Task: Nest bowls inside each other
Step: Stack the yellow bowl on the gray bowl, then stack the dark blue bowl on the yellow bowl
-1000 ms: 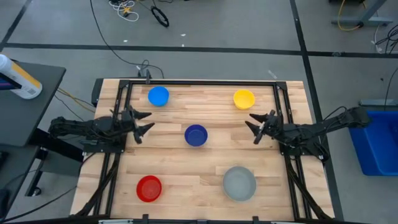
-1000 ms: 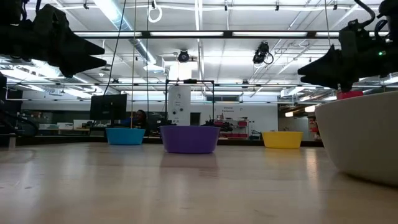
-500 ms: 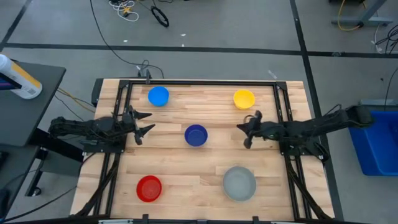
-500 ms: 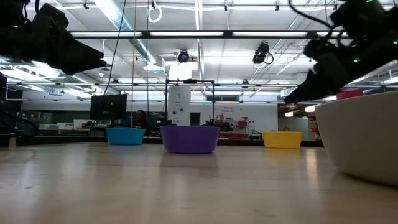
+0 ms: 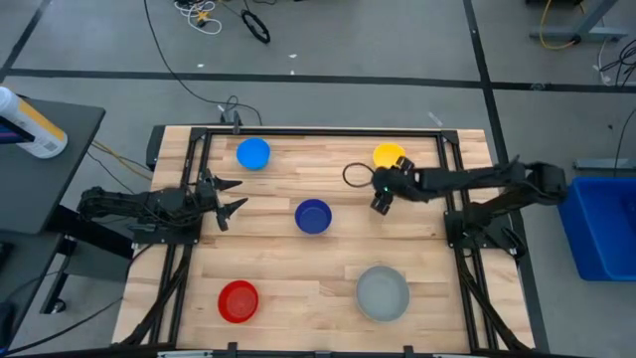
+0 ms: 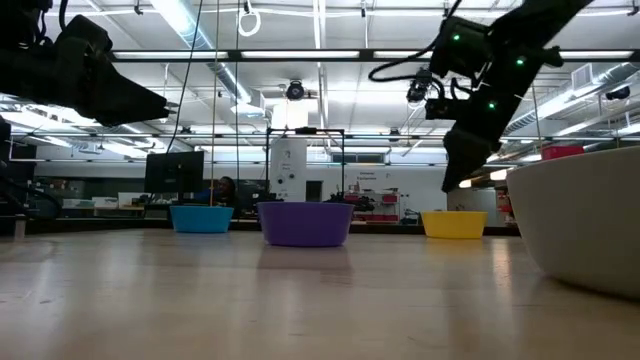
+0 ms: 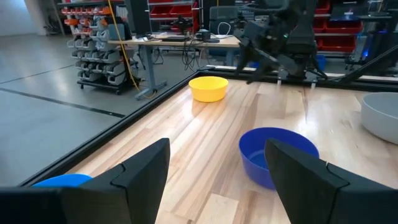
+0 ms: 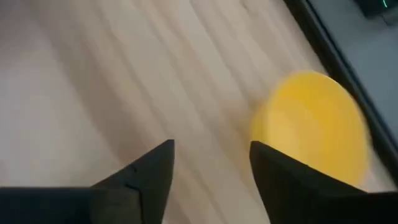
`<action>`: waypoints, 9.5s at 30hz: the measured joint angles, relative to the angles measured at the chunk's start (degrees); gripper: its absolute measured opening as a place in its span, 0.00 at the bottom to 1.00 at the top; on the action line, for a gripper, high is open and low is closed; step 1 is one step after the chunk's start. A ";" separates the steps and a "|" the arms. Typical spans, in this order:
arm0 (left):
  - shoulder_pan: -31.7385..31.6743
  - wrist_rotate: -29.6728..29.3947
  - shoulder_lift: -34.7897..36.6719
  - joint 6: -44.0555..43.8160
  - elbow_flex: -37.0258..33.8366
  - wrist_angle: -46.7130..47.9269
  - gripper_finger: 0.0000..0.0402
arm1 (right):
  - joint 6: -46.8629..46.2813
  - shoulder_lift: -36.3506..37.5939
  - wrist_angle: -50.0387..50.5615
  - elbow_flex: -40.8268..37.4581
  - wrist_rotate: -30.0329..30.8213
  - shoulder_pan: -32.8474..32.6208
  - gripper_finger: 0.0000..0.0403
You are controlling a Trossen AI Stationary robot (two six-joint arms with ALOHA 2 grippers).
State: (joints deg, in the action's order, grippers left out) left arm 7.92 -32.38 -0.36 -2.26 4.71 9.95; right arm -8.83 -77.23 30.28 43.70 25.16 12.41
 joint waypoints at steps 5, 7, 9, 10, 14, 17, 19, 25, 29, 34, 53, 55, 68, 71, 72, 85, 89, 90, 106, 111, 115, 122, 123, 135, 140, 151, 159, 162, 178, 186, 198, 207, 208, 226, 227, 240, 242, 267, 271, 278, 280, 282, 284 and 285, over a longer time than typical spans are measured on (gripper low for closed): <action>0.00 0.24 0.00 -0.23 -0.04 0.02 0.68 | 5.54 -0.24 3.04 2.22 -4.77 8.33 0.53; 0.00 0.28 -0.01 -0.35 -0.04 0.05 0.68 | 7.72 -0.24 2.73 2.20 -7.77 11.85 0.50; 0.00 0.26 -0.01 -0.37 -0.07 0.05 0.68 | 9.44 -0.24 1.34 1.73 -11.30 15.11 0.47; 0.00 0.29 0.00 -0.37 -0.09 0.07 0.68 | 10.09 -0.24 0.98 1.43 -13.35 16.63 0.46; 0.00 0.26 0.00 -0.50 -0.11 0.07 0.68 | 11.77 -0.61 -0.67 0.31 -20.63 21.37 0.46; 0.00 0.25 0.00 -0.53 -0.11 0.03 0.68 | 12.59 -2.23 -1.14 -0.05 -22.28 23.08 0.47; 0.00 0.26 -0.01 -0.53 -0.13 0.02 0.68 | 12.95 -4.13 -1.84 -0.05 -22.26 23.36 0.48; 0.00 0.44 0.00 -0.77 -0.15 0.05 0.68 | 13.35 -10.53 -6.13 -0.07 -22.31 22.50 0.45; 0.00 0.44 0.00 -0.77 -0.17 0.06 0.68 | 14.49 -13.04 -7.37 -0.07 -23.61 21.26 0.37; 0.01 0.44 0.00 -1.16 -0.22 0.13 0.68 | 14.80 -13.44 -6.65 -0.09 -23.52 18.45 0.07; 0.00 0.05 0.00 -1.87 -0.22 0.26 0.68 | -3.58 -8.76 15.14 14.30 -10.44 -9.86 0.00; 0.01 0.05 0.00 -1.90 -0.22 0.26 0.68 | -5.98 -8.79 17.45 17.25 -10.86 -14.41 0.00; 0.00 0.05 0.00 -1.55 -0.22 0.35 0.68 | -35.78 -10.21 19.96 25.70 -11.98 -41.25 0.00; 0.00 0.05 -0.02 -1.53 -0.22 0.37 0.68 | -41.60 -12.87 18.52 25.70 -13.00 -45.69 0.00; 0.00 0.05 0.00 -1.53 -0.22 0.39 0.68 | -43.11 -13.79 18.01 25.70 -13.62 -46.85 0.00; 0.00 -0.07 0.00 -1.38 -0.22 0.44 0.68 | -50.65 -18.93 12.17 26.06 -18.89 -52.75 0.00; 0.02 -0.43 -0.02 -1.38 -0.22 0.46 0.68 | -49.78 -18.91 14.45 29.15 -16.85 -53.24 0.00; 0.02 -0.58 0.00 -1.38 -0.22 0.46 0.68 | -49.51 -18.91 15.29 29.99 -16.22 -53.34 0.00; 0.00 -1.27 0.00 -1.40 -0.22 0.46 0.68 | -53.28 -18.86 6.27 37.02 -23.46 -58.55 0.00; 0.00 -1.29 0.00 -1.58 -0.22 0.46 0.68 | -53.93 -19.24 4.49 37.02 -24.08 -59.53 0.00; 0.00 -1.29 0.00 -1.79 -0.22 0.47 0.68 | -53.86 -21.25 3.18 36.28 -25.79 -59.01 0.00; 0.02 -1.29 -0.02 -1.90 -0.22 0.46 0.68 | -54.78 -27.08 0.40 34.77 -33.78 -57.71 0.00; 0.02 -1.29 -0.02 -1.90 -0.22 0.46 0.68 | -54.66 -27.59 0.30 34.77 -33.88 -57.54 0.00; 0.00 -1.29 -0.02 -2.06 -0.22 0.46 0.68 | -52.86 -30.62 0.62 34.77 -33.03 -55.44 0.00; 0.00 -1.29 -0.02 -2.06 -0.22 0.48 0.68 | -51.74 -32.98 1.55 34.77 -32.50 -54.91 0.00; 0.00 -1.59 -0.02 -2.06 -0.22 0.48 0.68 | -51.25 -34.23 20.71 34.76 -18.46 -50.22 0.00; 0.00 -2.56 -0.02 -2.01 -0.22 0.49 0.68 | -45.02 -34.23 26.41 34.75 -12.95 -44.07 0.01; 0.00 -2.56 -0.02 -2.03 -0.22 0.50 0.68 | -42.94 -34.23 25.86 34.75 -14.81 -43.24 0.08; 0.01 -2.53 -0.02 -2.03 -0.23 0.50 0.68 | -41.50 -31.11 26.22 34.99 -9.20 -44.90 0.46; 0.02 -2.53 -0.02 -2.06 -0.23 0.50 0.68 | -22.09 -26.61 20.79 36.67 7.93 -43.91 0.47; 0.00 -2.53 -0.02 -1.91 -0.24 0.48 0.68 | -3.31 -29.45 -5.01 35.56 -9.26 -24.85 0.42; 0.01 -2.57 -1.75 -2.71 -0.23 0.47 0.68 | 1.11 -34.05 -4.34 35.47 -24.34 -18.54 0.41; 0.00 -2.58 -2.23 -2.95 -0.22 0.48 0.68 | 1.41 -34.27 -3.90 35.47 -24.38 -18.50 0.41; 0.00 -2.79 -5.73 -4.98 -0.23 -0.39 0.68 | 5.25 -38.96 -0.81 36.37 -20.62 -18.57 0.41; 0.02 -2.77 -5.75 -4.99 -0.23 -0.39 0.68 | 5.25 -38.90 -0.68 37.15 -19.98 -18.80 0.42; 0.02 -2.56 -5.77 -5.29 -0.22 -0.37 0.68 | 9.29 -38.53 1.88 40.19 -16.89 -14.65 0.43; 0.01 -2.56 -5.77 -5.27 -0.23 -0.37 0.68 | 9.52 -38.53 1.35 40.04 -18.67 -13.65 0.43; 0.02 -2.53 -5.77 -6.16 -0.22 -0.37 0.68 | 6.79 -38.56 -8.41 33.33 -20.00 -14.43 0.09; 0.02 -2.53 -5.77 -6.36 -0.23 -0.35 0.68 | 7.53 -38.56 -8.66 33.33 -14.02 -15.97 0.02; 0.00 -2.51 -5.77 -6.56 -0.22 -0.26 0.68 | 6.42 -38.60 8.55 39.80 -3.25 -19.30 0.01; 0.00 -2.51 -5.77 -6.56 -0.22 -0.25 0.68 | 6.00 -38.60 14.44 42.92 -0.13 -20.61 0.01; 0.00 -2.51 -5.77 -6.76 -0.22 -0.22 0.68 | 4.77 -38.58 18.64 46.64 1.54 -22.04 0.01; 0.02 -2.48 -5.77 -7.20 -0.22 -0.10 0.68 | 2.52 -38.56 23.72 50.00 1.67 -23.54 0.01; 0.00 -2.46 -5.77 -7.39 -0.24 -0.02 0.68 | 1.02 -38.57 26.26 51.50 1.65 -24.34 0.00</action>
State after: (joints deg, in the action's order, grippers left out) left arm 7.93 -34.85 -6.13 -9.65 4.47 9.93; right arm -7.82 -115.80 56.54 95.21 26.81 -11.93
